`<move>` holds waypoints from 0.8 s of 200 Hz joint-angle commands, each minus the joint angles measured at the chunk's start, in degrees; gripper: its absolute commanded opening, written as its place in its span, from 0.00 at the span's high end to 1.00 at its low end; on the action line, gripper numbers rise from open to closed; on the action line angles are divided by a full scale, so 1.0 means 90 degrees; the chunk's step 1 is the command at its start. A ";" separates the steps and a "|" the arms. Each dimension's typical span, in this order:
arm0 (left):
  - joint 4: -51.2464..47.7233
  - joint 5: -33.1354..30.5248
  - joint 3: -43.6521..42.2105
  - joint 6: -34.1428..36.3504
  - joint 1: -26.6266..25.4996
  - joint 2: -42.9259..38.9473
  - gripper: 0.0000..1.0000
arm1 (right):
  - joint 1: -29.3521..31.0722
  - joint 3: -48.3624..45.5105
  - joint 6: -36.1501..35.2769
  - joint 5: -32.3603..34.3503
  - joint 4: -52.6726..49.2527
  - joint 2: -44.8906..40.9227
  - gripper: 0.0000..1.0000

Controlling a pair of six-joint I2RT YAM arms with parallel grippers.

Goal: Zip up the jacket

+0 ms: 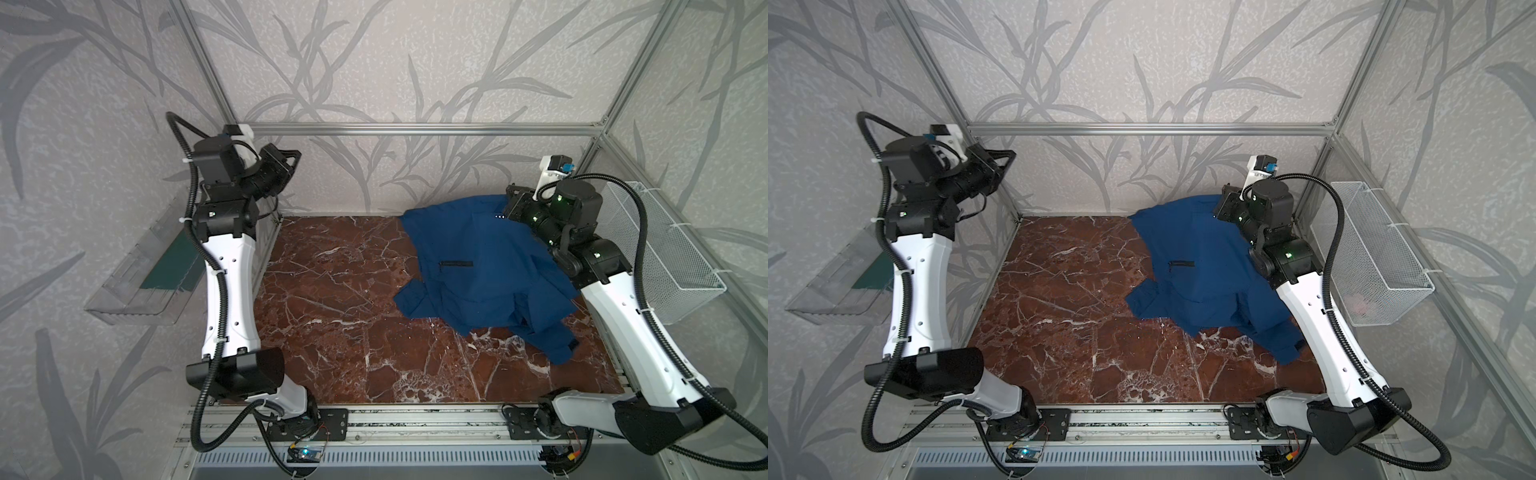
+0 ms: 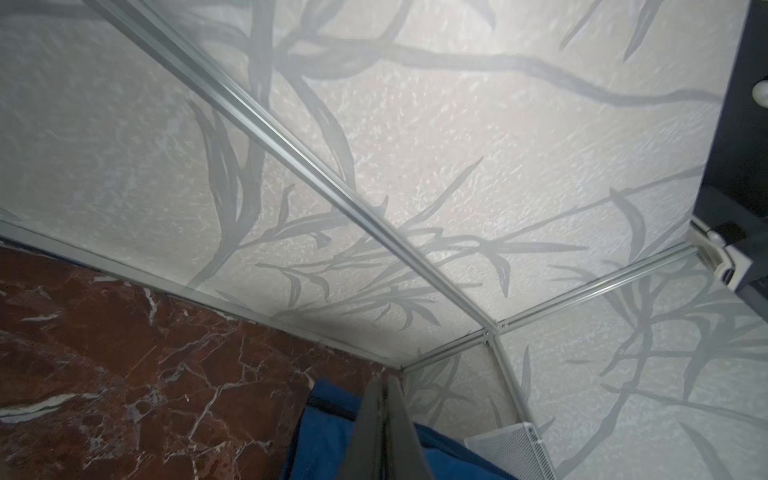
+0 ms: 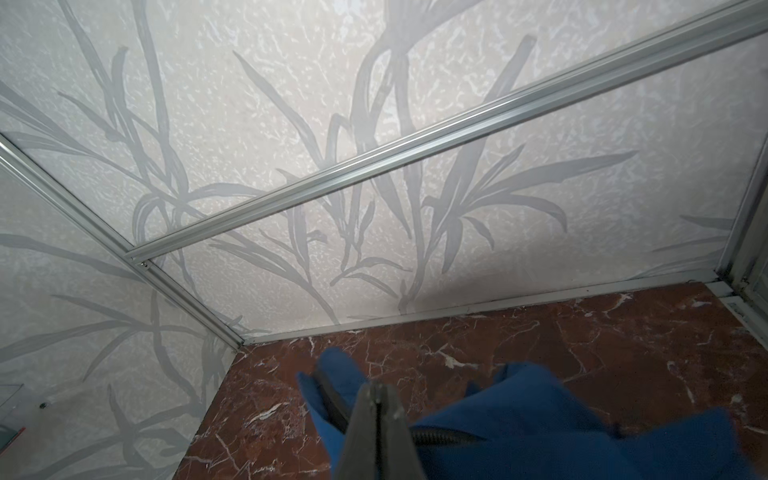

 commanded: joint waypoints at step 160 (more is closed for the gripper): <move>-0.0241 0.0246 -0.1632 0.9629 -0.4949 0.1500 0.07 | 0.0083 -0.2900 0.0301 -0.1829 -0.0905 -0.2437 1.00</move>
